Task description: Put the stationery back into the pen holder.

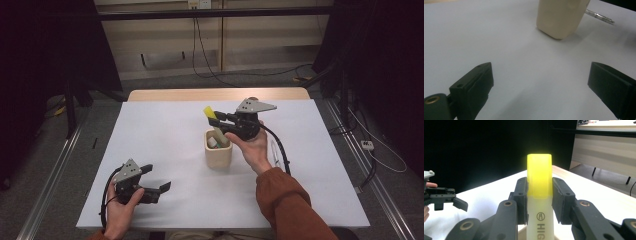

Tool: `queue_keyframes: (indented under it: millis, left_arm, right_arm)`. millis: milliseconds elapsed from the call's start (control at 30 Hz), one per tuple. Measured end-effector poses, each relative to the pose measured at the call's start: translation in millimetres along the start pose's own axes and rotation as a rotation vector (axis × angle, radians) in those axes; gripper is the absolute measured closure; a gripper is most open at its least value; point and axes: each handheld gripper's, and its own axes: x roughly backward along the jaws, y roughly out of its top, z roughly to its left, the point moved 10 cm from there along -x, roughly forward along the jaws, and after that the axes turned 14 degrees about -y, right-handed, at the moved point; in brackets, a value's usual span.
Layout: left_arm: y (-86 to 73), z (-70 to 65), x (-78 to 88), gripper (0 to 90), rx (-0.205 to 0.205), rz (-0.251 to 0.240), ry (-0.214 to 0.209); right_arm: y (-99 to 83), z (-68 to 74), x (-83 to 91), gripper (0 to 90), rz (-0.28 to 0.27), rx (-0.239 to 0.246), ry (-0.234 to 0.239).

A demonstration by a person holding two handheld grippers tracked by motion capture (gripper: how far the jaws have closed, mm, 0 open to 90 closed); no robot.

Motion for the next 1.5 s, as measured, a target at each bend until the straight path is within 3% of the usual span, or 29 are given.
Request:
queue_keyframes:
  millis: [400, 533, 633, 833, 967, 1133, 1500]
  left_arm:
    - [-0.6, 0.1, -0.5, 6.3, 0.002, 0.002, 0.003]
    - [-0.3, -0.2, -0.4, 6.3, 0.000, 0.001, 0.001]
    - [-0.2, -0.2, -0.3, 6.3, 0.001, 0.000, 0.000]
    - [0.3, -0.4, 0.6, 6.3, -0.003, -0.002, 0.001]
    - [0.5, -0.2, 0.8, 6.3, 0.000, -0.004, 0.002]
    - [0.7, -0.4, 1.1, 6.3, 0.001, -0.005, 0.003]
    - [0.3, 0.5, 1.0, 6.3, 0.009, -0.011, 0.004]
  right_arm:
    - [-19.5, -7.7, -1.8, 67.2, 0.023, -0.024, -0.016]
    - [-18.7, -10.6, 1.0, 45.0, 0.022, -0.054, -0.012]
    - [-17.7, -12.4, 3.6, 39.4, 0.025, -0.040, -0.021]
    - [-26.5, -17.5, 8.7, 20.5, 0.125, -0.005, -0.075]
    - [-24.2, -22.4, 15.4, 12.6, 0.134, -0.009, -0.100]
    - [-21.4, -29.5, 28.3, 10.5, 0.137, -0.016, -0.117]
    - [-34.3, -52.9, 58.0, 6.0, 0.223, 0.002, -0.147]
